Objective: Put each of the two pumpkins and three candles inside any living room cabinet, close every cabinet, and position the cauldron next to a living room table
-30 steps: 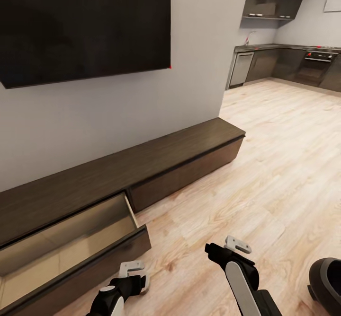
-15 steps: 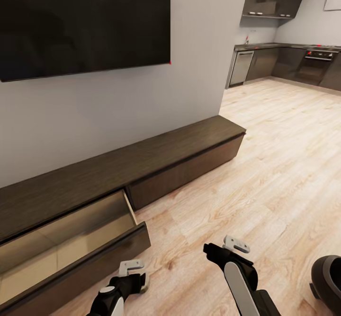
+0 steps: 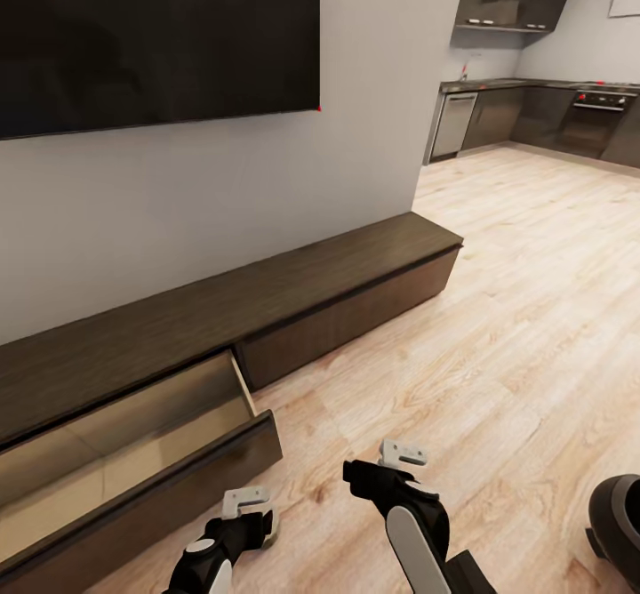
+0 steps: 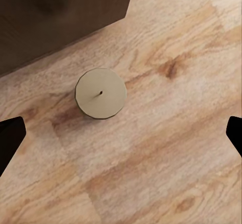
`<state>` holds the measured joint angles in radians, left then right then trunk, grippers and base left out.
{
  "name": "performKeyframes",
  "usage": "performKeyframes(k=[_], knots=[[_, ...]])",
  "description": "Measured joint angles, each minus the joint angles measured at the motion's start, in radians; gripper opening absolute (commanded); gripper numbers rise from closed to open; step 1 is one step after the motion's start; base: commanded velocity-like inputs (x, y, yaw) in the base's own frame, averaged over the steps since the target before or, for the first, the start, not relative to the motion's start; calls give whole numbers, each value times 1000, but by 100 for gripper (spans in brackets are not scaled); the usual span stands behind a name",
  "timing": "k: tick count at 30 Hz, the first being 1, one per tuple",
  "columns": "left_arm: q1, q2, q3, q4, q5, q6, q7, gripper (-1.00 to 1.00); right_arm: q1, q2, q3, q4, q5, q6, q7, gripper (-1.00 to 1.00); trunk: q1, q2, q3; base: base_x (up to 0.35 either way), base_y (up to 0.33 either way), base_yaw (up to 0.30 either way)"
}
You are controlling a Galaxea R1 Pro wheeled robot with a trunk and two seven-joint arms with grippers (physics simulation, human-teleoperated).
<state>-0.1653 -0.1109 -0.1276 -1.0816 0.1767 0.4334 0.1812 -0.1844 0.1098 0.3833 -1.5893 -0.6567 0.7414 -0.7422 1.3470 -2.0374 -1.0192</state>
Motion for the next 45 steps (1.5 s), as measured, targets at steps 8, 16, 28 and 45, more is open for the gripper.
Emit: performKeyframes(k=[8, 16, 28, 45], knots=[[0, 0, 1, 0, 0, -24, 0, 100, -5, -4, -5, 0, -9, 42, 8, 100, 31, -56, -25, 0, 0, 0], [0, 0, 1, 0, 0, -36, -1, 100, -5, -7, -7, 0, -14, 45, 11, 100, 61, -112, -50, 0, 0, 0], [0, 1, 1, 0, 0, -37, -2, 100, -5, -4, -7, 1, -15, 44, 11, 100, 107, -196, -88, 0, 0, 0], [0, 3, 2, 2, 0, -37, -2, 100, -5, -2, -7, 3, -15, 42, 13, 100, 173, -315, -141, 0, 0, 0]])
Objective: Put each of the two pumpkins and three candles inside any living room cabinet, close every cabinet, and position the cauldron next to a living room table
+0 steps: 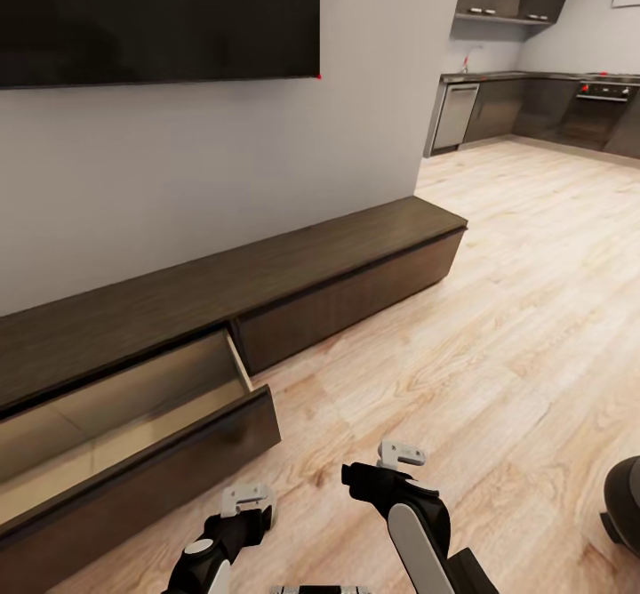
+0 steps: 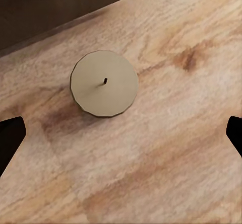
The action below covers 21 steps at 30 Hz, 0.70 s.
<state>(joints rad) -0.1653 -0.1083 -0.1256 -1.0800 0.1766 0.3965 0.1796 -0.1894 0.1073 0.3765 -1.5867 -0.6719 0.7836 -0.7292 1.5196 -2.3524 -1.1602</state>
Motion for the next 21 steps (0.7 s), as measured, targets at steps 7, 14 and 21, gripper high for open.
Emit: performKeyframes(k=[7, 14, 21], knots=[[0, 0, 1, 0, 0, 0, 0, 100, 0, 1, 0, 1, 0, -1, 0, 100, 27, -49, -22, 0, 0, 0], [0, 1, 1, 0, 0, 0, 0, 100, 0, 2, 0, 2, 0, -2, 1, 100, 54, -98, -44, 0, 0, 0], [0, 1, 1, 0, -1, 0, 0, 100, 0, 2, 0, 2, -1, -2, 2, 100, 81, -147, -66, 0, 0, 0]])
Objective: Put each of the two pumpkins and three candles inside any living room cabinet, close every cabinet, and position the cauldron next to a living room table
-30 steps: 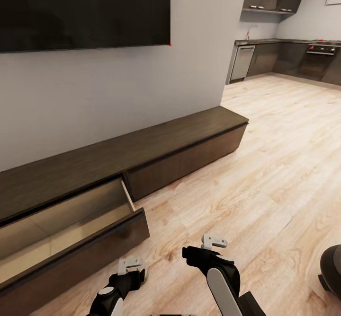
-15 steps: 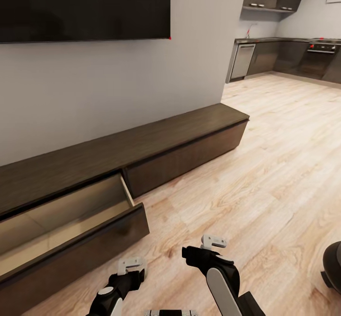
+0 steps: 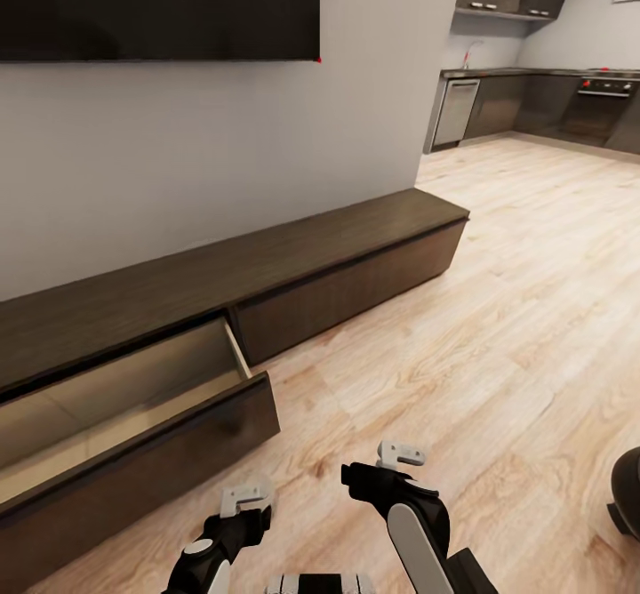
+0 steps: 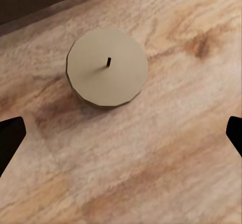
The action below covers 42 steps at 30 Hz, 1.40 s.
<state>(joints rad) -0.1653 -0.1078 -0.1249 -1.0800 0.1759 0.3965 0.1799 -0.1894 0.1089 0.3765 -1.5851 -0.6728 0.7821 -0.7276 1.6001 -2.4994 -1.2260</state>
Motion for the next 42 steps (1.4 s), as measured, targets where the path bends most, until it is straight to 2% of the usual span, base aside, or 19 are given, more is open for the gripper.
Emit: performKeyframes(k=[26, 35, 39, 42], knots=[[0, 0, -1, 0, -2, 0, 0, 100, 0, 2, 0, 2, -2, 0, 0, 100, 12, -6, -101, 0, 0, 0], [0, 0, -2, 0, -1, 2, 0, 100, 0, -5, -3, 2, 0, 1, 3, 100, 12, -6, -101, 14, 0, 0], [0, 1, -1, 0, -1, 12, 1, 100, 0, -9, -50, 3, -2, 3, 7, 100, 11, -6, -101, 209, 0, 0], [0, 2, 0, 0, 0, 13, 1, 100, 0, -10, -70, 4, -3, 3, 8, 100, 12, -6, -101, 90, 0, 0]])
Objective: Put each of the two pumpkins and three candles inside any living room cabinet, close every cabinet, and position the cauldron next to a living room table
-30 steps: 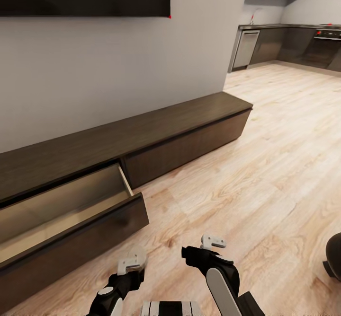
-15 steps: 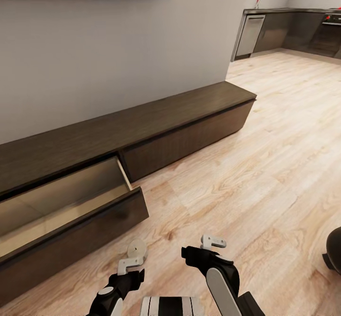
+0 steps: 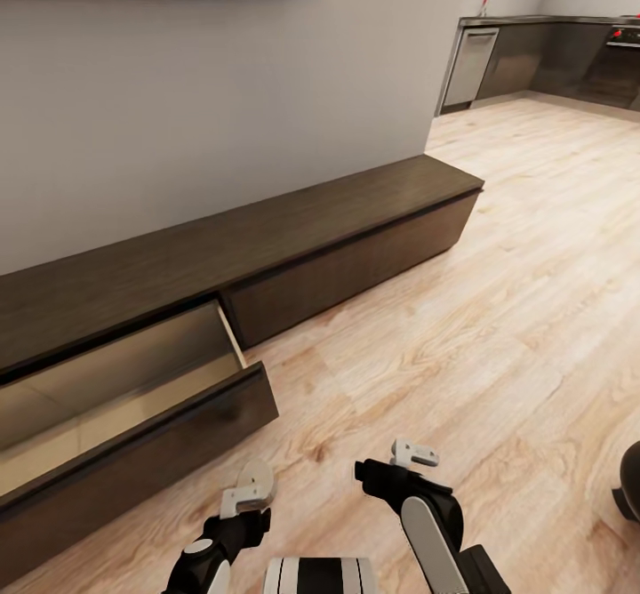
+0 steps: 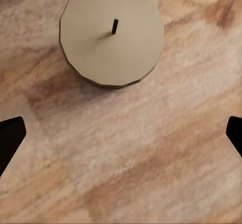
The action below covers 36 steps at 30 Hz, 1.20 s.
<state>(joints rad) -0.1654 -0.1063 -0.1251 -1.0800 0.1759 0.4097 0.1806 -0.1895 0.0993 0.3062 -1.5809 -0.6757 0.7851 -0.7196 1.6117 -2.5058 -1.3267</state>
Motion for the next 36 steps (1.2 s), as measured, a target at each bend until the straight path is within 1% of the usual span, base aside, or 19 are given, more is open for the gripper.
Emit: performKeyframes(k=[4, 8, 18, 28, 36], knots=[[0, -1, 0, 0, 0, 2, -1, 100, 0, 0, -9, 8, 0, 0, 3, 100, 0, 0, 0, 143, 0, 0], [0, 0, 0, 0, -1, 2, -1, 100, 0, 0, -10, 11, 0, 0, 6, 100, 0, 0, 0, 248, 0, 0], [0, 1, 0, 0, -1, 2, -2, 100, 0, 0, -11, 13, 0, -1, 7, 100, 0, 0, 0, 154, 0, 0], [0, 1, -3, 0, -1, -7, -3, 100, 0, 0, -11, 14, -1, 0, 8, 100, 0, 0, 0, 31, 0, 0], [0, 1, -1, 0, -1, -7, -2, 100, 0, 0, -10, 14, -1, 0, 9, 100, 4, -2, -31, 0, 0, 0]])
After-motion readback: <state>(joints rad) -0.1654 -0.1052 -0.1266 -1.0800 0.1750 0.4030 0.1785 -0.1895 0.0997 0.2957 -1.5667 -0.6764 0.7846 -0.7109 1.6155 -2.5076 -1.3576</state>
